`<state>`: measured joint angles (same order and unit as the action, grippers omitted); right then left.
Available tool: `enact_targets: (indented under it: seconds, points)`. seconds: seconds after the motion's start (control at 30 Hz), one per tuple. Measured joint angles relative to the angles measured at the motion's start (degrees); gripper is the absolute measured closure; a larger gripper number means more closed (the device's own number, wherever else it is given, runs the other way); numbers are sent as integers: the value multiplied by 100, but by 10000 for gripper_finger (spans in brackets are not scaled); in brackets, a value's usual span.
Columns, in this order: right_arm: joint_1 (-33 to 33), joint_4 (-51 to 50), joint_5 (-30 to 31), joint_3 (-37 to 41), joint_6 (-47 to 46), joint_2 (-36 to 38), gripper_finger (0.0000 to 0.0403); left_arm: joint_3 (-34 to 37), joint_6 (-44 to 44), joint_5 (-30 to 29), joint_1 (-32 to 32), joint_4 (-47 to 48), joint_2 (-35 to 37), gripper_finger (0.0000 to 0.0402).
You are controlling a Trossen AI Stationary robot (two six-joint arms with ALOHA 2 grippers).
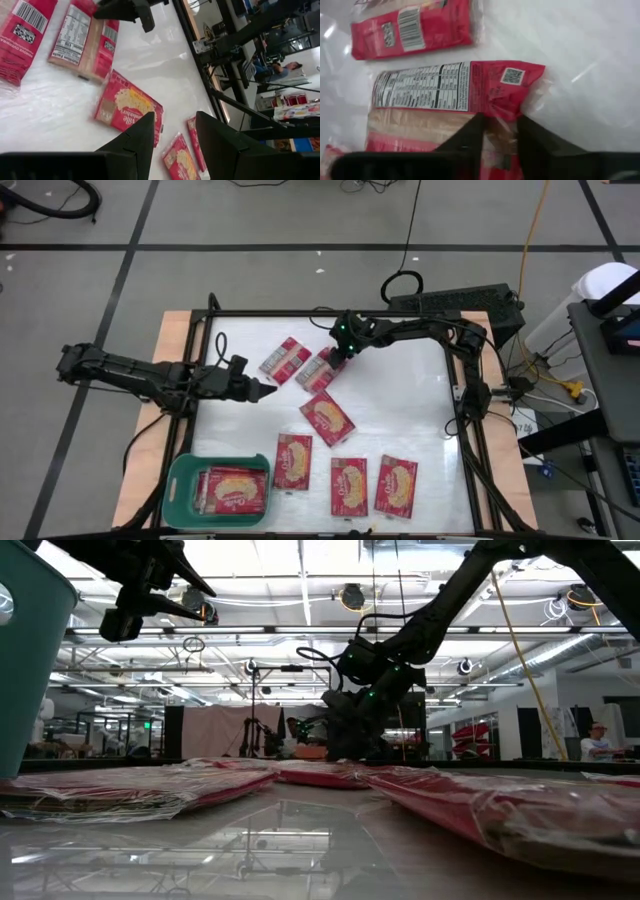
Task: Sort popcorn bags into baskets
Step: Put the red popcorn bag into the green bin
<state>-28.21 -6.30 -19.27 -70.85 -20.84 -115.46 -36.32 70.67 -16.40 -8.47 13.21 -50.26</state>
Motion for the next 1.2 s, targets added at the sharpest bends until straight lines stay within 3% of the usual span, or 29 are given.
enact_targets:
  seconds: [0.13,0.47,0.93,1.07,1.2]
  points:
    - [-8,163,-649,10,-287,-22,390,0,0,-14,0,0,0,254]
    - [-171,118,-1987,13,-638,167,401,0,-198,-105,28,31,0,254]
    - [-179,-79,-2149,11,-572,996,403,0,-374,-745,220,502,2,254]
    - [-177,-185,-2155,9,-643,1266,403,0,-728,-954,611,457,0,249]
    - [-125,-408,-2147,9,-579,1504,403,2,-1176,-689,1176,386,0,215]
